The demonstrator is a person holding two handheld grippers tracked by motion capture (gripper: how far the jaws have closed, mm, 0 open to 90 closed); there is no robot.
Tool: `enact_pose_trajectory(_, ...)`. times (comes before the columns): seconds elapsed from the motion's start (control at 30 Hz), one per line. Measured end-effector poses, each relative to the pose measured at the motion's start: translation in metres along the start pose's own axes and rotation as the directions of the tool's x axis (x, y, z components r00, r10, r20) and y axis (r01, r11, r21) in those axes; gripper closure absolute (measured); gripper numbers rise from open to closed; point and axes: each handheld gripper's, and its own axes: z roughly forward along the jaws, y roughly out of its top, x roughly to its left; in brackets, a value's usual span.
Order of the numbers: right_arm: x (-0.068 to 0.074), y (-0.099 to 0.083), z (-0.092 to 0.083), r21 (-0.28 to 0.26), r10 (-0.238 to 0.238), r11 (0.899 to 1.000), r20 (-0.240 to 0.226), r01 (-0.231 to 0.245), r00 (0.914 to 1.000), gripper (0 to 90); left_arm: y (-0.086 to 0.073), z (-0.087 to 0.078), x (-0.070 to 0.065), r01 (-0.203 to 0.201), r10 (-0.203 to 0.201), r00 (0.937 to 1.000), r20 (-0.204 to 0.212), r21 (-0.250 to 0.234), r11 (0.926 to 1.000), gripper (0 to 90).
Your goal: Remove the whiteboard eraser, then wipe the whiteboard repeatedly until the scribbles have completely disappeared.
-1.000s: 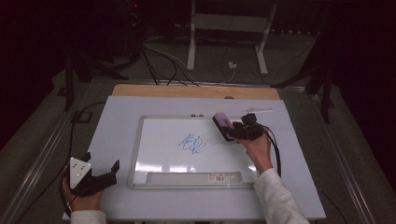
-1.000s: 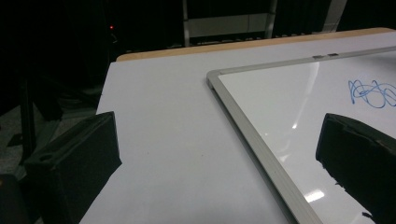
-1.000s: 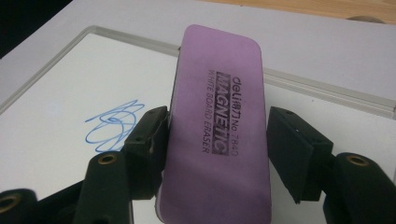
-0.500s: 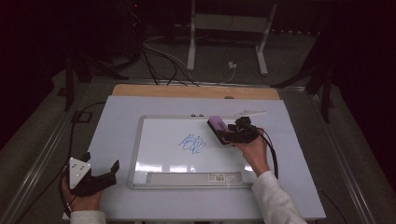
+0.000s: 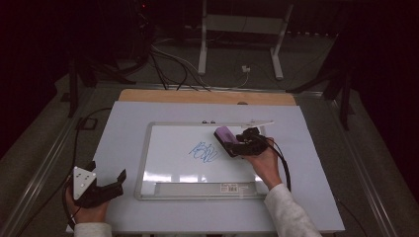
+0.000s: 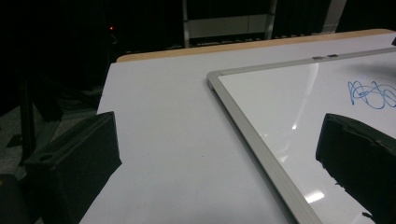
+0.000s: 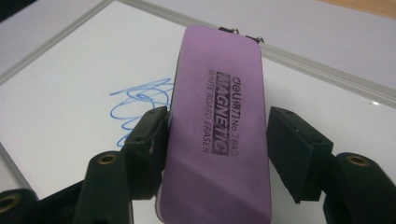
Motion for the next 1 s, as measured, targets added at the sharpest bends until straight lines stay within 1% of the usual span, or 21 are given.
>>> enact_pose_trajectory(0.13, 0.006, -0.003, 0.004, 0.02, -0.026, 0.999, 0.006, 0.026, 0.9996, 39.9, 0.0, 0.0, 0.0, 0.001, -0.001, 1.0, 0.0, 0.001, 1.0, 0.5)
enact_pose_trajectory(0.4, 0.015, -0.012, 0.013, 0.071, -0.089, 0.994, 0.02, 0.087, 0.9959, 39.9, 0.0, 0.001, 0.0, 0.001, -0.001, 1.0, -0.001, 0.004, 1.0, 0.5)
enact_pose_trajectory(0.57, 0.021, -0.016, 0.017, 0.104, -0.137, 0.986, 0.037, 0.132, 0.9899, 39.8, 0.0, 0.001, -0.001, 0.0, 0.0, 1.0, -0.001, 0.003, 1.0, 0.5)
enact_pose_trajectory(0.67, 0.023, -0.018, 0.02, 0.117, -0.15, 0.983, 0.039, 0.144, 0.988, 39.8, 0.0, 0.0, 0.0, 0.0, 0.0, 1.0, -0.002, 0.004, 1.0, 0.5)
enact_pose_trajectory(0.77, 0.026, -0.02, 0.022, 0.129, -0.175, 0.978, 0.054, 0.167, 0.9832, 39.7, 0.0, 0.0, 0.0, 0.002, -0.002, 1.0, -0.003, 0.002, 1.0, 0.5)
enact_pose_trajectory(0.83, 0.027, -0.02, 0.023, 0.134, -0.184, 0.976, 0.061, 0.174, 0.9811, 39.6, 0.0, 0.0, 0.0, 0.002, -0.002, 1.0, -0.001, 0.004, 1.0, 0.5)
enact_pose_trajectory(0.87, 0.027, -0.02, 0.023, 0.138, -0.182, 0.975, 0.058, 0.173, 0.9816, 39.4, 0.0, 0.0, 0.0, 0.002, -0.001, 1.0, -0.001, 0.004, 1.0, 0.5)
enact_pose_trajectory(0.93, 0.026, -0.02, 0.024, 0.154, -0.167, 0.975, 0.037, 0.16, 0.9852, 38.3, 0.0, 0.0, 0.0, 0.001, -0.001, 1.0, -0.001, 0.003, 1.0, 0.5)
enact_pose_trajectory(1.0, 0.026, -0.02, 0.025, 0.144, -0.164, 0.977, 0.036, 0.158, 0.9858, 34.7, 0.0, 0.0, 0.0, 0.001, -0.001, 1.0, -0.001, 0.003, 1.0, 0.5)
